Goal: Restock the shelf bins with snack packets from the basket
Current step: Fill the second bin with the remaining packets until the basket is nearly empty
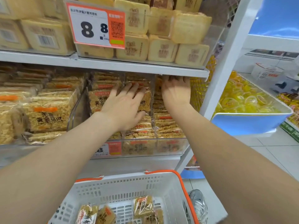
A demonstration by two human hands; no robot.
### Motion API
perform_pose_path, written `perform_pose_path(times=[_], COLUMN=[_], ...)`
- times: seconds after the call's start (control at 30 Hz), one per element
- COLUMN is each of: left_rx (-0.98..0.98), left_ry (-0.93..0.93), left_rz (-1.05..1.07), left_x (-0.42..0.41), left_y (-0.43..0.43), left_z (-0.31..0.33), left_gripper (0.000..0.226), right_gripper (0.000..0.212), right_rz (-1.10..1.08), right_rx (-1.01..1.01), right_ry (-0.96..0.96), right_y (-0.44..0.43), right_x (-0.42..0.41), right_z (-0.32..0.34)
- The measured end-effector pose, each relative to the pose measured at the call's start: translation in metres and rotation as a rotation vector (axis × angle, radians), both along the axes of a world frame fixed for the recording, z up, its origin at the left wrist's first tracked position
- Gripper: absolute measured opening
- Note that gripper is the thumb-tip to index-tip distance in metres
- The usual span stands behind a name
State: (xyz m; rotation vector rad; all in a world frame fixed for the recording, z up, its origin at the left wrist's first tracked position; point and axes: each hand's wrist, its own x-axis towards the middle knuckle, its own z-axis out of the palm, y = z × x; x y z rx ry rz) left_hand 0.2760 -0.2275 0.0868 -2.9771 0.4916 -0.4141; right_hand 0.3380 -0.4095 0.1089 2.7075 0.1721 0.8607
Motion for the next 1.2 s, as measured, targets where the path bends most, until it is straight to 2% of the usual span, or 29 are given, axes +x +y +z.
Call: perform_pose_path(times=[0.07,0.23,0.43,0.67,0.8,1.0,1.13,1.2], left_rx=[-0.008,-0.025,-0.023,-0.038,-0.032,0.006,-0.002,-0.019], left_ry=[-0.013,-0.003,0.026,0.042,0.041,0.069,0.064,0.047], left_rz=[0.002,0.006,-0.012,-0.035,-0.058,-0.06,-0.08,-0.096], left_x=[0.002,0.002,0.0,-0.007,-0.014,-0.019,-0.022,-0.025], left_y=[-0.001,-0.001,0.002,0.003,0.005,0.001,0.001,0.003], left_z=[-0.002,-0.004,-0.003,-0.001,0.0,0.002,0.004,0.005], left_gripper=[0.079,0.078,0.08,0.078,0.072,0.064,0.061,0.059], right_gripper=[0.047,0.045,0.066,0.074,0.045,0.062,0.051,0.053], right_rz=[0.01,-0.057,0.018,0.106,0.095,0.104,0.159,0.175], right_rx=[0.023,0.136,0.225,0.137,0.067,0.218,0.242,0.222], right_ry=[0.078,0.116,0.232,0.309,0.313,0.528,0.606,0.671], right_y=[0.004,0.007,0.006,-0.011,-0.013,-0.009,-0.012,-0.012], right_x=[0.011,0.042,0.05,0.035,0.026,0.026,0.029,0.028], right_z=[0.0,-0.017,-0.025,-0.033,-0.036,-0.043,-0.044,-0.041])
